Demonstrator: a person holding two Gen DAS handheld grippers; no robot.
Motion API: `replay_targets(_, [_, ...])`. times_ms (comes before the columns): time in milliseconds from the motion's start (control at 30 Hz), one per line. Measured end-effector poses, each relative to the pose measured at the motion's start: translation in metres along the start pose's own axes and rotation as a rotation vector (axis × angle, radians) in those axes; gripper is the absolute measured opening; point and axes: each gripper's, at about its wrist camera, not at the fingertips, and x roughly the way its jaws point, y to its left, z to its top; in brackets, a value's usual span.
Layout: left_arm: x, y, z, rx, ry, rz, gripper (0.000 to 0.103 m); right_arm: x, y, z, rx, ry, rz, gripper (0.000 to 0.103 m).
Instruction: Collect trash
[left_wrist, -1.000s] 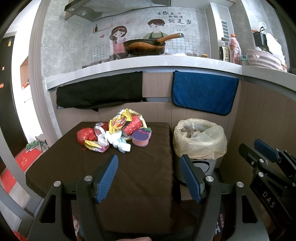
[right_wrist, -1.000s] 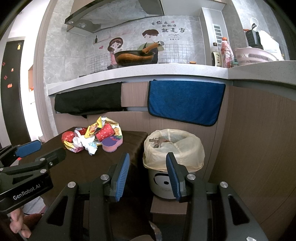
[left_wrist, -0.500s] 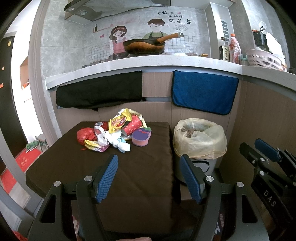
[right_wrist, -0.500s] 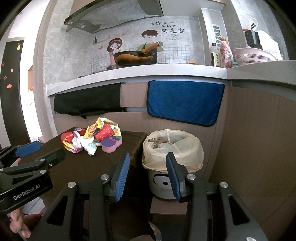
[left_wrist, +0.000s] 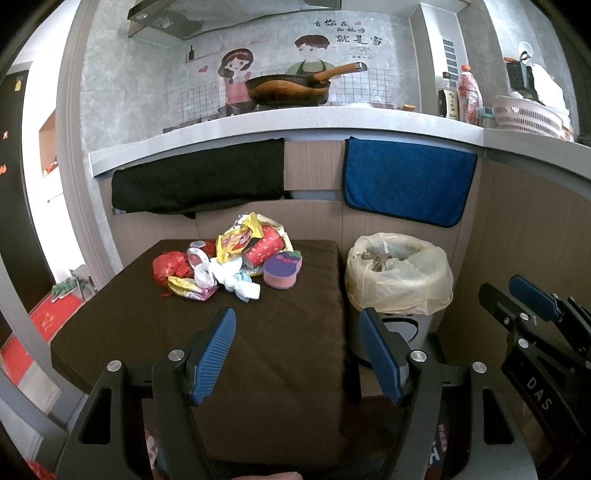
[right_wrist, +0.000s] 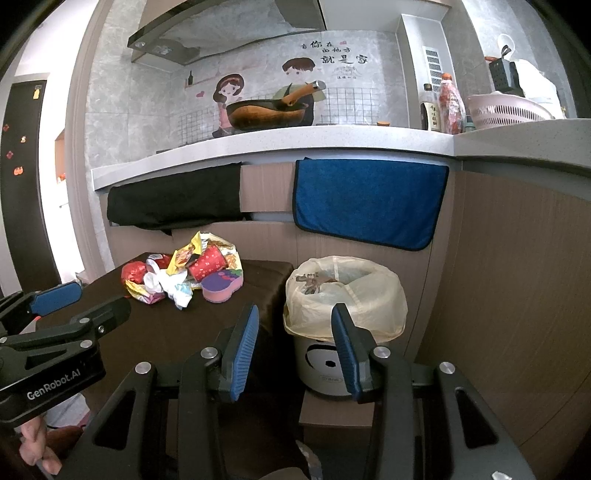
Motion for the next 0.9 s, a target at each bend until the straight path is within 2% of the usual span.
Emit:
replay_targets(167, [0.009, 0.009, 0.002, -0.036, 0.016, -0.020, 0.070, 0.002, -0.001, 0.000, -0.009, -0.002, -0.002, 0.039])
replay_targets(300, [0.021, 0.023, 0.006, -0.046, 0.005, 0.027, 0.070, 0.015, -0.004, 0.003, -0.018, -0.001, -0.004, 0.039])
replay_targets(400, [0.034, 0.039, 0.010, -0.076, 0.013, 0.042, 0.070, 0.034, -0.002, 0.010, -0.011, 0.015, 0.031, 0.039])
replay_targets(567, [0.063, 0.067, 0.016, -0.066, 0.025, 0.056, 0.070, 0.071, 0.016, 0.021, -0.035, 0.052, 0.090, 0.039])
replay_targets(700, [0.096, 0.112, 0.017, -0.116, 0.047, 0.049, 0.067, 0.105, 0.038, 0.029, -0.094, 0.076, 0.118, 0.039])
replay_targets(800, [0.125, 0.156, 0.015, -0.197, 0.072, -0.003, 0.064, 0.134, 0.052, 0.034, -0.123, 0.098, 0.138, 0.039])
replay_targets(900, [0.153, 0.190, 0.013, -0.261, 0.105, 0.007, 0.060, 0.163, 0.063, 0.038, -0.145, 0.119, 0.148, 0.039])
